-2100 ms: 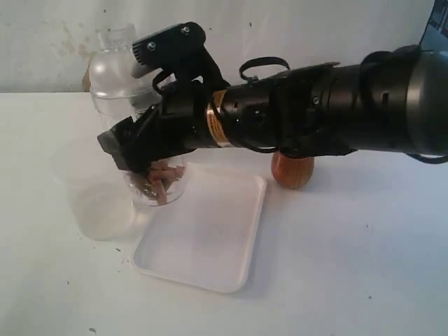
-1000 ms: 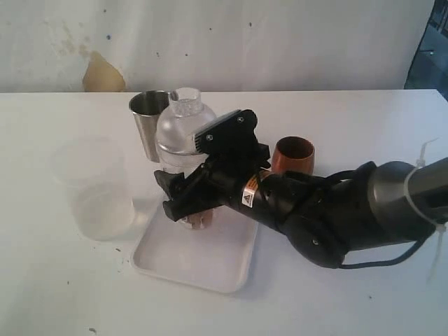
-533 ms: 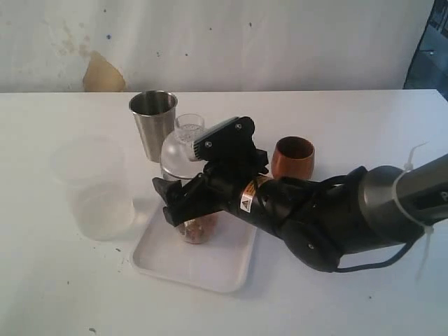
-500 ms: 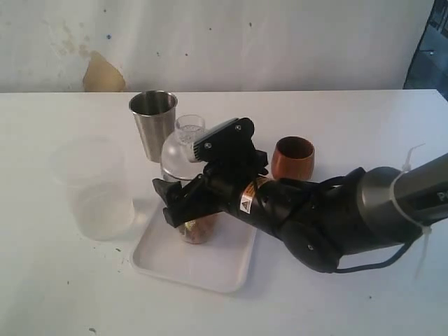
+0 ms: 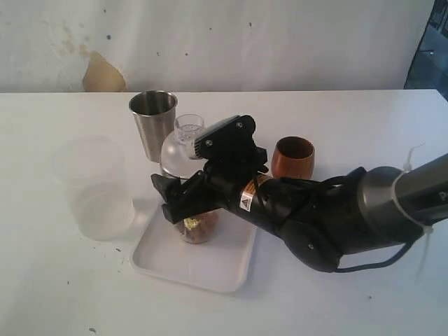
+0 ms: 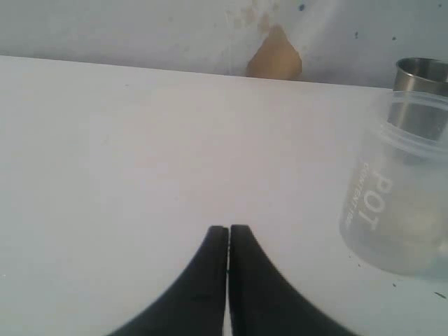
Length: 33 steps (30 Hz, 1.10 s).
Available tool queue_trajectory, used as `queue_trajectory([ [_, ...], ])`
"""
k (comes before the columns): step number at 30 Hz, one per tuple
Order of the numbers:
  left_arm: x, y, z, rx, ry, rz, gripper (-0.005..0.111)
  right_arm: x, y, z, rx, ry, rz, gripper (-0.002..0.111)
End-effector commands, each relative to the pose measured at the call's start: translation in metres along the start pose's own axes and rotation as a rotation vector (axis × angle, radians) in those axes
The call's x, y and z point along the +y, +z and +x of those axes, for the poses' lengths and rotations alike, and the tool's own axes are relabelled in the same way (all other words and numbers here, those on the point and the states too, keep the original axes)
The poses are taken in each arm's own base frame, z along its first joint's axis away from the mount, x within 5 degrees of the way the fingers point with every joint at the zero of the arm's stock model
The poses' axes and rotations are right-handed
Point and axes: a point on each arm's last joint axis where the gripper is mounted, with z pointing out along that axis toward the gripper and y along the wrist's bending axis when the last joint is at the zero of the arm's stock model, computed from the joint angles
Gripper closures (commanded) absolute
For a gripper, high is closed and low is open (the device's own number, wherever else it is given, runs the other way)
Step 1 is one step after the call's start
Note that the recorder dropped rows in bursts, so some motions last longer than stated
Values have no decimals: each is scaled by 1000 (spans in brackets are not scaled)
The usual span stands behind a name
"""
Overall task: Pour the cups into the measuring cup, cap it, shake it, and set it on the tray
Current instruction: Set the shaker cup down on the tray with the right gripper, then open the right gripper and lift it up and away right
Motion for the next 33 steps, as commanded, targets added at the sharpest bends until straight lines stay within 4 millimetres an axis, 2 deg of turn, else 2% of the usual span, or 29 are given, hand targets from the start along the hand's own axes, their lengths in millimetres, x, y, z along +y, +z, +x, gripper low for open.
queue_trajectory([
  [1, 0, 0, 1, -7, 3, 4, 106, -1, -3, -11, -49, -1, 4, 15],
  [15, 0, 0, 1, -7, 3, 4, 106, 0, -14, -37, -128, -62, 8, 15],
  [20, 0, 0, 1, -7, 3, 4, 106, 1, -23, -54, -178, -66, 7, 15],
  [26, 0, 0, 1, -7, 3, 4, 106, 2, -44, -84, -199, -72, 14, 15],
  [33, 0, 0, 1, -7, 3, 4, 106, 4, -88, -119, -142, -78, 32, 23],
])
